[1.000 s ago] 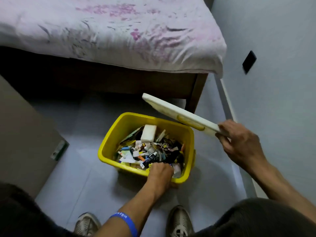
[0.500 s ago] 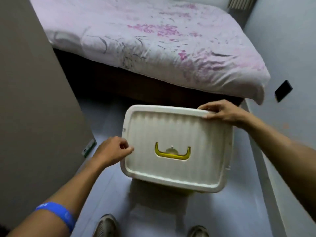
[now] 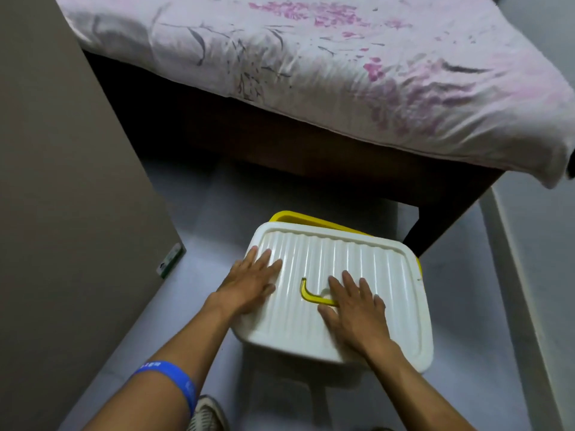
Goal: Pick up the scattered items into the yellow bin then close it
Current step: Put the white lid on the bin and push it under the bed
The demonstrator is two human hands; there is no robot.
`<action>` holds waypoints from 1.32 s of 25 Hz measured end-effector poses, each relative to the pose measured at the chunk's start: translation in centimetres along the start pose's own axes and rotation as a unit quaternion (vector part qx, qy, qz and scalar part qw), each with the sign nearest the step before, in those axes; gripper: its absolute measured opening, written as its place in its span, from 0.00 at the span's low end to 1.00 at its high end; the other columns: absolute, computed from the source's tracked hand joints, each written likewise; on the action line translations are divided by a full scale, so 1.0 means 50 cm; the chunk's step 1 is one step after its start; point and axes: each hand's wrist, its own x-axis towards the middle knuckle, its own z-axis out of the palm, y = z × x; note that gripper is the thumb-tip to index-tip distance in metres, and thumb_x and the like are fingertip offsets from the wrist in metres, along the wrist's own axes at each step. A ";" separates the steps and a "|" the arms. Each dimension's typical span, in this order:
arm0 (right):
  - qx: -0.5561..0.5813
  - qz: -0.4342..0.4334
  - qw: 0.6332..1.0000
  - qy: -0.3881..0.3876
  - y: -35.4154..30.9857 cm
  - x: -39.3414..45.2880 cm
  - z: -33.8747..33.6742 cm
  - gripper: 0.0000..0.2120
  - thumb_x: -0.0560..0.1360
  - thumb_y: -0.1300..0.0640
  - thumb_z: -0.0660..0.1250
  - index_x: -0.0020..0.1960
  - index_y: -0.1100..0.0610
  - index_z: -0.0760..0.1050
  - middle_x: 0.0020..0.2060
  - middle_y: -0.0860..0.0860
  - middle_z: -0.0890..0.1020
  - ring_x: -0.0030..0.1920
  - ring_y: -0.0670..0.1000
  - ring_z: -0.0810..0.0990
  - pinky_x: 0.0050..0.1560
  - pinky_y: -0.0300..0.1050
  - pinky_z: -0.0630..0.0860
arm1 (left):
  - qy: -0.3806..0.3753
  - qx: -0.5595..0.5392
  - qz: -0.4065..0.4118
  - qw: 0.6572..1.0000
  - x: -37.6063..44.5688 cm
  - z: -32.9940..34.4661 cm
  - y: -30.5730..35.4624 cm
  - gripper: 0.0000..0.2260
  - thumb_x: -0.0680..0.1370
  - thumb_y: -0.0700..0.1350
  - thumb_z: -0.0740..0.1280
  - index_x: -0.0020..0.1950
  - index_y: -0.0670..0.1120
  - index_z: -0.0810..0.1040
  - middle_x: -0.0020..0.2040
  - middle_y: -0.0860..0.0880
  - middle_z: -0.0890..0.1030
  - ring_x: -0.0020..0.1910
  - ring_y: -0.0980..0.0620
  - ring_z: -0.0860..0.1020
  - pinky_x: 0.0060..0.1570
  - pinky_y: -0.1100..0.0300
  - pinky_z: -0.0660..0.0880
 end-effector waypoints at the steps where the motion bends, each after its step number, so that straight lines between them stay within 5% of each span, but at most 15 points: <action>1: -0.004 0.009 1.000 0.003 0.003 0.009 -0.001 0.31 0.78 0.33 0.49 0.77 0.40 0.45 0.79 0.46 0.44 0.79 0.58 0.43 0.73 0.63 0.50 | 0.013 -0.008 0.001 1.000 0.015 -0.007 0.001 0.26 0.83 0.54 0.55 0.80 0.55 0.49 0.81 0.50 0.43 0.79 0.45 0.39 0.75 0.44 0.45; 4: -0.004 0.040 0.999 0.019 -0.016 0.032 0.001 0.30 0.79 0.35 0.46 0.78 0.41 0.41 0.79 0.47 0.41 0.78 0.59 0.41 0.72 0.64 0.50 | 0.128 -0.112 -0.129 0.977 0.019 0.009 0.002 0.27 0.80 0.57 0.60 0.77 0.55 0.57 0.78 0.47 0.57 0.76 0.42 0.56 0.72 0.43 0.57; 7: 0.005 0.057 0.995 0.081 -0.018 0.044 -0.008 0.29 0.80 0.38 0.49 0.78 0.44 0.47 0.79 0.49 0.48 0.78 0.60 0.49 0.71 0.62 0.54 | 0.205 -0.305 -0.204 0.907 0.008 0.039 0.007 0.19 0.80 0.51 0.61 0.71 0.53 0.63 0.62 0.47 0.74 0.58 0.46 0.73 0.58 0.48 0.74; 10: 0.020 0.132 0.981 0.140 0.042 0.038 -0.029 0.26 0.80 0.42 0.53 0.77 0.46 0.54 0.79 0.50 0.54 0.76 0.58 0.54 0.72 0.60 0.56 | 0.223 -0.318 -0.174 0.905 0.034 0.040 -0.002 0.19 0.82 0.46 0.57 0.73 0.53 0.64 0.59 0.48 0.75 0.58 0.46 0.73 0.59 0.48 0.73; 14: 0.067 0.113 0.990 0.047 0.095 0.041 -0.034 0.27 0.82 0.42 0.50 0.79 0.45 0.48 0.80 0.48 0.46 0.79 0.58 0.43 0.75 0.60 0.44 | 0.187 -0.384 -0.173 0.888 0.076 0.027 0.001 0.21 0.84 0.50 0.55 0.77 0.59 0.57 0.58 0.54 0.69 0.50 0.56 0.71 0.54 0.53 0.70; 16: 0.081 0.086 0.993 0.016 0.108 0.053 -0.043 0.28 0.82 0.42 0.51 0.79 0.43 0.47 0.80 0.47 0.44 0.79 0.57 0.40 0.76 0.59 0.43 | 0.153 -0.422 -0.189 0.873 0.084 0.028 -0.004 0.22 0.83 0.51 0.55 0.77 0.60 0.57 0.62 0.53 0.71 0.53 0.53 0.73 0.54 0.52 0.71; 18: 0.070 0.070 0.995 0.001 0.118 0.074 -0.050 0.28 0.82 0.41 0.53 0.79 0.43 0.48 0.80 0.47 0.45 0.79 0.57 0.41 0.76 0.59 0.45 | 0.120 -0.507 -0.268 0.811 0.086 0.025 -0.023 0.23 0.81 0.54 0.59 0.76 0.54 0.61 0.65 0.49 0.72 0.58 0.45 0.75 0.55 0.49 0.73; 20: 0.060 0.071 0.996 -0.001 0.127 0.083 -0.047 0.28 0.81 0.41 0.54 0.79 0.42 0.49 0.80 0.47 0.46 0.79 0.57 0.42 0.76 0.60 0.46 | 0.123 -0.609 -0.337 0.707 0.078 0.021 -0.028 0.23 0.77 0.53 0.67 0.70 0.48 0.69 0.58 0.49 0.78 0.51 0.46 0.79 0.46 0.54 0.75; 21: 0.060 0.073 0.995 0.005 0.130 0.084 -0.042 0.28 0.81 0.41 0.54 0.78 0.42 0.49 0.80 0.47 0.46 0.79 0.57 0.42 0.75 0.60 0.46 | 0.163 -0.614 -0.341 0.693 0.073 0.026 -0.025 0.20 0.76 0.51 0.69 0.67 0.48 0.73 0.53 0.50 0.80 0.46 0.50 0.79 0.42 0.58 0.74; 22: 0.060 0.074 0.995 0.010 0.130 0.083 -0.034 0.28 0.81 0.41 0.54 0.78 0.41 0.49 0.80 0.47 0.46 0.79 0.57 0.42 0.75 0.59 0.46 | 0.214 -0.580 -0.330 0.714 0.066 0.028 -0.018 0.17 0.75 0.49 0.70 0.63 0.49 0.77 0.51 0.50 0.81 0.42 0.55 0.77 0.41 0.60 0.73; 25: 0.057 0.075 0.996 0.004 0.131 0.077 -0.028 0.28 0.81 0.40 0.54 0.78 0.41 0.49 0.80 0.47 0.45 0.79 0.56 0.41 0.75 0.59 0.44 | 0.277 -0.347 -0.292 0.848 0.043 0.019 0.009 0.07 0.78 0.46 0.67 0.54 0.48 0.81 0.49 0.48 0.81 0.40 0.56 0.75 0.43 0.58 0.74; 27: 0.072 0.062 0.996 0.003 0.130 0.072 -0.042 0.28 0.82 0.41 0.54 0.79 0.42 0.49 0.80 0.47 0.45 0.79 0.56 0.42 0.76 0.57 0.43 | 0.269 -0.177 -0.243 0.915 0.034 0.008 0.035 0.10 0.78 0.44 0.66 0.58 0.45 0.78 0.56 0.44 0.79 0.52 0.48 0.76 0.57 0.52 0.75; 30: 0.202 0.057 0.973 0.091 0.135 0.032 -0.046 0.30 0.79 0.51 0.63 0.77 0.43 0.56 0.79 0.45 0.53 0.78 0.53 0.52 0.75 0.50 0.49 | 0.143 -0.126 -0.018 0.981 0.018 0.023 0.133 0.24 0.79 0.53 0.63 0.75 0.52 0.66 0.78 0.50 0.62 0.75 0.47 0.61 0.73 0.50 0.58; 33: 0.303 0.313 0.874 0.217 0.191 -0.022 -0.020 0.33 0.71 0.51 0.68 0.74 0.53 0.62 0.74 0.54 0.66 0.70 0.59 0.68 0.69 0.58 0.67 | 0.038 -0.075 0.077 0.993 0.019 0.064 0.207 0.26 0.76 0.61 0.65 0.73 0.58 0.66 0.79 0.53 0.57 0.78 0.50 0.54 0.76 0.47 0.53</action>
